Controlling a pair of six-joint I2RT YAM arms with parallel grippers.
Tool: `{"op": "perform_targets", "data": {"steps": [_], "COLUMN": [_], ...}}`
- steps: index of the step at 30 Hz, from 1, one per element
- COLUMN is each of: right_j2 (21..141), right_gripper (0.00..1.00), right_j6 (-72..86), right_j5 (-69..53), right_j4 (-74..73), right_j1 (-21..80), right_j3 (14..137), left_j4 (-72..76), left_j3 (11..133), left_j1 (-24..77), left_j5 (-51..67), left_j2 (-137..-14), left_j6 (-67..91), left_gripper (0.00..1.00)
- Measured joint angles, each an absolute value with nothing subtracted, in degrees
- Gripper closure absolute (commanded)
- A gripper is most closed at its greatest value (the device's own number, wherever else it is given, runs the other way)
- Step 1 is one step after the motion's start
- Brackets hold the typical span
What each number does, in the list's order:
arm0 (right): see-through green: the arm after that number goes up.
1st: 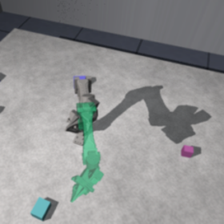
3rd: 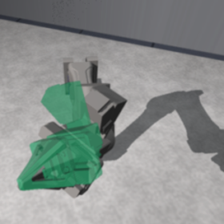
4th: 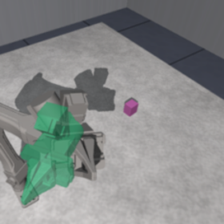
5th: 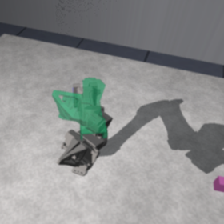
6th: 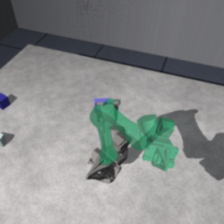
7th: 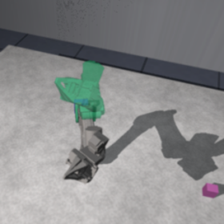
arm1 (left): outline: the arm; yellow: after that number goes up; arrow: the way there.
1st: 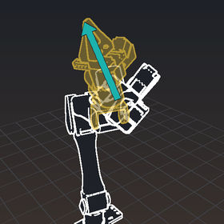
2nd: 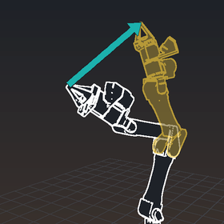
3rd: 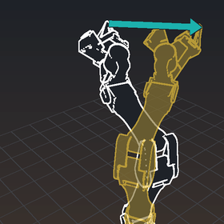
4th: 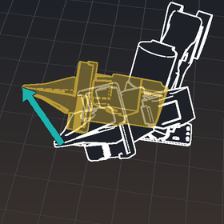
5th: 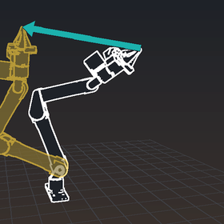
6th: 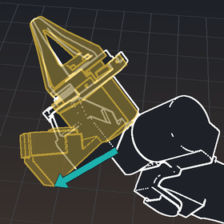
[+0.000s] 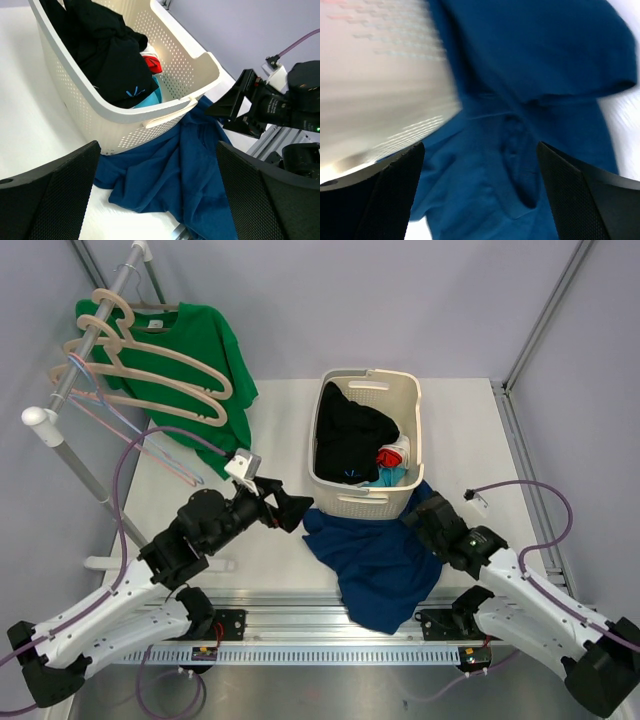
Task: Remove the t-shirt from the hanger
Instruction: Place the T-shirt in the bin.
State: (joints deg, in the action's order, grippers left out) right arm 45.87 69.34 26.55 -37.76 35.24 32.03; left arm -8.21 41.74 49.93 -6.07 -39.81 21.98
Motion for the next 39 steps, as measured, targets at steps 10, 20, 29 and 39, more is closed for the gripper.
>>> {"op": "perform_targets", "data": {"steps": [10,20,29,39], "right_j2": [66.0,72.0,43.2,65.1], "right_gripper": [0.02,1.00,1.00,1.00], "right_j6": [82.2,83.9,74.9,29.1], "right_j5": [32.0,32.6,43.3,42.5], "right_j4": [-41.8,-42.3,-51.5,-35.1], "right_j1": [35.2,35.2,35.2,35.1], "right_j3": [31.9,35.7,46.7,103.7], "left_j4": [-7.6,-7.3,-6.0,-4.1], "left_j3": [40.4,39.3,38.3,36.5], "left_j1": [49.9,49.9,49.9,49.9], "left_j5": [-6.1,-6.6,-7.6,-7.6], "left_j2": [-37.8,-35.1,-34.3,-33.0], "left_j6": [22.3,22.3,22.9,24.1], "left_gripper": [0.01,0.01,0.01,0.01]}}
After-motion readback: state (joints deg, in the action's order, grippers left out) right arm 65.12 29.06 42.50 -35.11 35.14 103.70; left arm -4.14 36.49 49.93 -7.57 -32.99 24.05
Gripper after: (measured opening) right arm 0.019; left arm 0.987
